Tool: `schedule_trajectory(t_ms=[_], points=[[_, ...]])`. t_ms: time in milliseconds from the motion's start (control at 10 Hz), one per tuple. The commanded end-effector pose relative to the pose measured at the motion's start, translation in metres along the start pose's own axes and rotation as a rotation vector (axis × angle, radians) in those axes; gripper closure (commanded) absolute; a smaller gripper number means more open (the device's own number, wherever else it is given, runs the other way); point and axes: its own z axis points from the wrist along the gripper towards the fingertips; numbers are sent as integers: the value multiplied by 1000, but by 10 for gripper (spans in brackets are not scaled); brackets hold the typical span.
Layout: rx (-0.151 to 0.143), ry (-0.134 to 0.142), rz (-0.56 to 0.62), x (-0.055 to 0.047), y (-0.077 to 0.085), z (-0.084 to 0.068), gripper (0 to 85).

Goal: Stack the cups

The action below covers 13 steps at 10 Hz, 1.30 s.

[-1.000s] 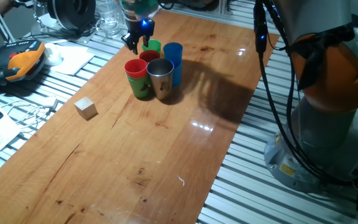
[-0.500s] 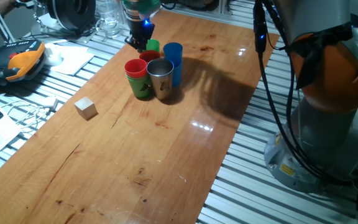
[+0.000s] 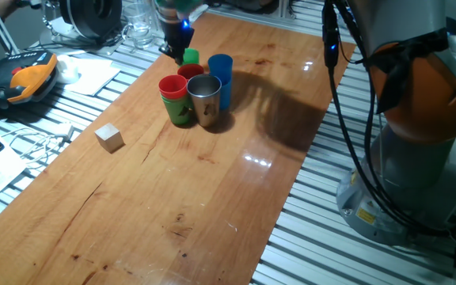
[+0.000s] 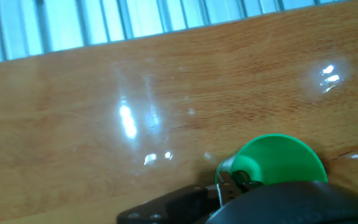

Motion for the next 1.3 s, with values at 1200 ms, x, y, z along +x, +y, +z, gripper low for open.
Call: schedule_trajectory(t_ms=[1200], points=[[-94,186,43,5,32,-115,850]])
